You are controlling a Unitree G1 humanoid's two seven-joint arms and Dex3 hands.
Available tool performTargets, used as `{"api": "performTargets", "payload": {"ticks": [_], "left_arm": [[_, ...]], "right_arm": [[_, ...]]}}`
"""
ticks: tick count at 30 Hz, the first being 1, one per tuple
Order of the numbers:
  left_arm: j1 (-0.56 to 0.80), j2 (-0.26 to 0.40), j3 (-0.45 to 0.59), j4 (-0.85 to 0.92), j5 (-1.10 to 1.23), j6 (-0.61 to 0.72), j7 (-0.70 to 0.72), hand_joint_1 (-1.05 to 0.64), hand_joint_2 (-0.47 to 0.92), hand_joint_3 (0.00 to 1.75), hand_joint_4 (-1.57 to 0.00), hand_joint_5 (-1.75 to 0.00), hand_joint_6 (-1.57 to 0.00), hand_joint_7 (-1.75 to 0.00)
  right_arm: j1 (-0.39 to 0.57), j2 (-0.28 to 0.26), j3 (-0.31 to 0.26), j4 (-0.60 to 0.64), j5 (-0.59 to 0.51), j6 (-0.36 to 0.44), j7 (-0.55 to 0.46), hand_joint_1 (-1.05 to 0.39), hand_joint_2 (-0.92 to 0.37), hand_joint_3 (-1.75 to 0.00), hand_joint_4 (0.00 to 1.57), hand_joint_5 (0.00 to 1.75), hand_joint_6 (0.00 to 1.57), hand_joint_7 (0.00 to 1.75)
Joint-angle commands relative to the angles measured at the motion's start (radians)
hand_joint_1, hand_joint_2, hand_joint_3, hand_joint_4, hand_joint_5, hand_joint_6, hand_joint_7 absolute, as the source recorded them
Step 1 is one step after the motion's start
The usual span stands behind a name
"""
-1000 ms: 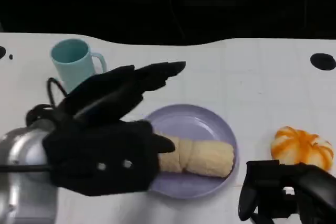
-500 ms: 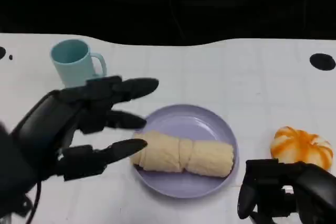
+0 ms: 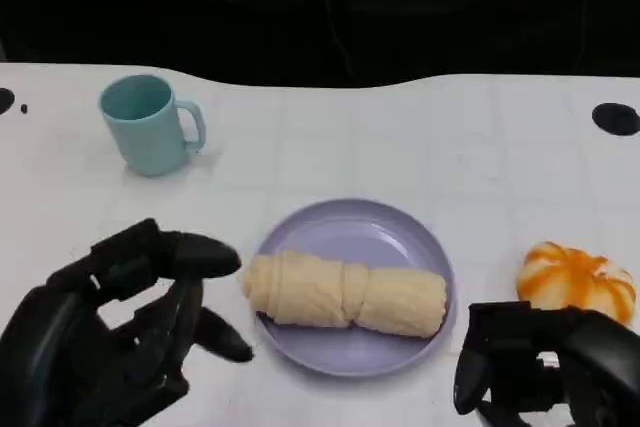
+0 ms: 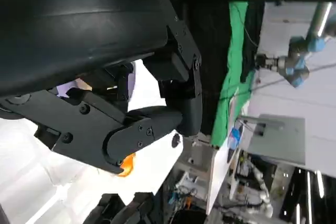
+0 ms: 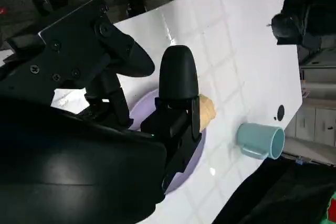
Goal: Grasp the towel on the left side of the plate with the left hand and place it into the plate.
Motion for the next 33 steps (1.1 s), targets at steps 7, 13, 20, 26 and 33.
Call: {"api": "performTargets", "payload": {"ticks": [7,13,20,26,33], "left_arm": [[0.043,0.035,-0.056,0.102,0.011,-0.145,0.075,-0.22,0.52,1.16,-0.78,-1.66,-0.70,-1.56],[0.030,0.059,-0.048,0.131,-0.017,-0.148,0.107,-0.23,0.52,1.14,-0.77,-1.67,-0.71,-1.53],[0.022,0.091,-0.043,0.154,-0.049,-0.154,0.117,-0.23,0.53,1.12,-0.77,-1.63,-0.72,-1.50],[0.020,0.112,-0.057,0.162,-0.047,-0.174,0.120,-0.24,0.53,1.10,-0.78,-1.62,-0.73,-1.46],[0.021,0.137,-0.082,0.169,-0.030,-0.205,0.130,-0.24,0.54,1.10,-0.80,-1.63,-0.74,-1.45]], "right_arm": [[0.014,-0.012,0.001,0.023,-0.010,-0.057,0.009,-0.10,-0.49,-1.17,0.77,1.72,0.68,1.46],[0.016,-0.015,0.006,0.026,-0.017,-0.063,0.007,-0.10,-0.50,-1.16,0.77,1.72,0.68,1.46],[0.015,-0.012,0.006,0.030,-0.015,-0.069,0.010,-0.10,-0.51,-1.14,0.76,1.72,0.68,1.46],[0.012,-0.011,0.000,0.032,-0.009,-0.070,0.014,-0.10,-0.50,-1.16,0.76,1.72,0.68,1.47],[0.009,-0.018,-0.003,0.035,-0.015,-0.072,0.020,-0.11,-0.51,-1.14,0.76,1.73,0.67,1.47]]}}
